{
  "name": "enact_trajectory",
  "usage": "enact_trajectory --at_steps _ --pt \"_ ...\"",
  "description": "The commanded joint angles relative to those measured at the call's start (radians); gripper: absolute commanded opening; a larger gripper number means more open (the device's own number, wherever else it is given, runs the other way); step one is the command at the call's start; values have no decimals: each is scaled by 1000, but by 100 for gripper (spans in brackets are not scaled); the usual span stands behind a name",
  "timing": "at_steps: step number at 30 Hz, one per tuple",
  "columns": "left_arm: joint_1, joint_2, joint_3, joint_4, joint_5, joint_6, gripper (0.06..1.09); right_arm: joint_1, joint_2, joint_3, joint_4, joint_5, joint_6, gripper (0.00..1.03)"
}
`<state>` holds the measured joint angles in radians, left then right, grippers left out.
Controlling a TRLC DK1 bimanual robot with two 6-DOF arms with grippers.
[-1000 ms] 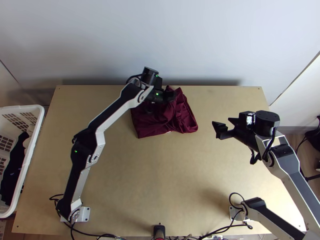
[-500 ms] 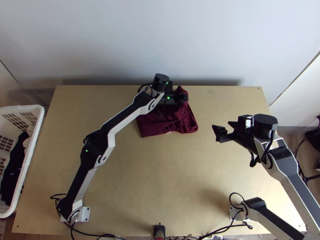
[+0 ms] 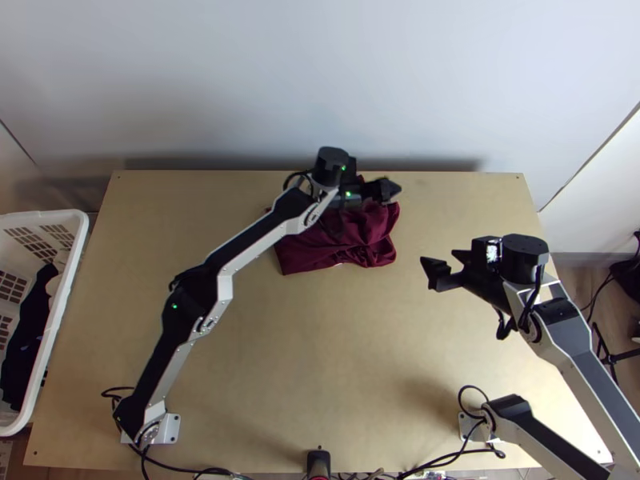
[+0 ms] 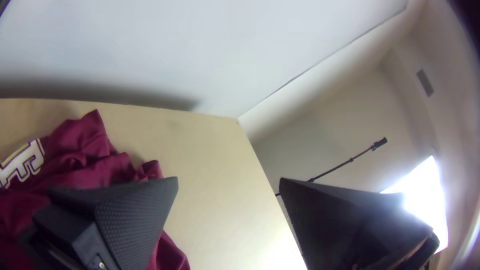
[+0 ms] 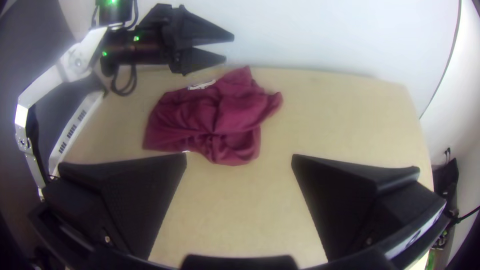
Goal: Fold the t-shirt
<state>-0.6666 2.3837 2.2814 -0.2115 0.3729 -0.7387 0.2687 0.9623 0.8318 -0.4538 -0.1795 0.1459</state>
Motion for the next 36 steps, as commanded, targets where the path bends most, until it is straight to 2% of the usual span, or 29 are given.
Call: enact_trajectory --at_steps 1,5,7,13,16,24,29,36 --pt "38 -107 -30 -111 -9 85 104 18 -8 -28 3 0 34 98" --pt "88 -221 -102 -255 -12 219 104 6 12 -79 52 2 81 98" --pt "113 -270 -132 -335 -42 295 104 -17 29 -105 78 0 93 98" --pt "193 -488 -392 -348 -78 424 104 -5 53 -175 104 -2 150 98" --pt "206 -581 -500 -364 -155 496 104 -11 75 -218 130 -26 175 98" --pt "222 -805 -724 -396 -236 515 104 14 179 -241 251 -130 251 98" --pt "237 -905 -823 -401 -272 515 104 47 294 -174 290 -152 285 98" --pt "298 -1002 -933 -401 -321 582 104 53 507 -40 322 -221 339 98"
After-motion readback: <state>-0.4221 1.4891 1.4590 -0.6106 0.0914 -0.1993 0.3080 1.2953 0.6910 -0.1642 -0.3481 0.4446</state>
